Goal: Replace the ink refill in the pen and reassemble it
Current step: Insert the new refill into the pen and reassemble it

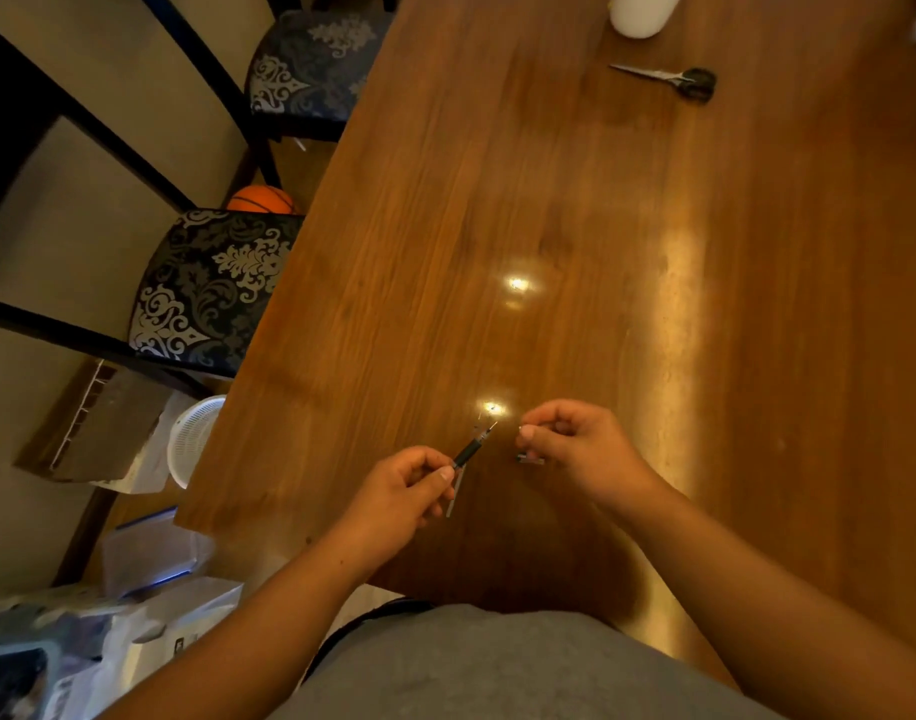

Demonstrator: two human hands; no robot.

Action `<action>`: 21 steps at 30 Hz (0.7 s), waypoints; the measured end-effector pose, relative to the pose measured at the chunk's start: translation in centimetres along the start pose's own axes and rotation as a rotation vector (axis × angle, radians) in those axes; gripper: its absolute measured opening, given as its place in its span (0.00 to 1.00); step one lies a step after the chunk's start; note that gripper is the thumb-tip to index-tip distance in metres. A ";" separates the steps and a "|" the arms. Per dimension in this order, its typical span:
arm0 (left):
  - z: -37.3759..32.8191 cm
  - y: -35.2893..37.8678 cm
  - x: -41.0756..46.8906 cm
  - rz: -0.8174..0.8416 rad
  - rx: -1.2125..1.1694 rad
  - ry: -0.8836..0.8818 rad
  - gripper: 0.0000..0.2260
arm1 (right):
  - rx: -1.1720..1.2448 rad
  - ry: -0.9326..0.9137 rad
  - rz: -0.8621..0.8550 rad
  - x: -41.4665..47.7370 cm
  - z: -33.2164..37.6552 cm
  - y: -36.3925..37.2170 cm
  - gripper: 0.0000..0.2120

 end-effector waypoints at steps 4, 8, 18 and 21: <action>-1.6 2.7 0.5 0.055 0.056 0.040 0.09 | 0.037 -0.051 -0.030 -2.3 1.7 -2.4 0.07; -2.9 5.4 0.8 0.117 0.079 0.065 0.09 | 0.052 -0.078 -0.061 -4.3 2.2 -4.7 0.05; -6.0 12.1 0.3 0.219 0.142 0.149 0.04 | -0.007 -0.116 -0.163 -8.4 0.3 -11.0 0.09; -6.8 13.4 0.0 0.207 0.208 0.196 0.04 | -0.076 -0.112 -0.153 -9.1 -0.1 -12.0 0.10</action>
Point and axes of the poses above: each hand's wrist, its own x-axis towards the middle knuckle, its own y-axis out of the palm, z = x × y, the point moved 4 cm from there along x, towards the middle knuckle, and after that the axes turned 4 degrees about -y, right-handed, at the moved point
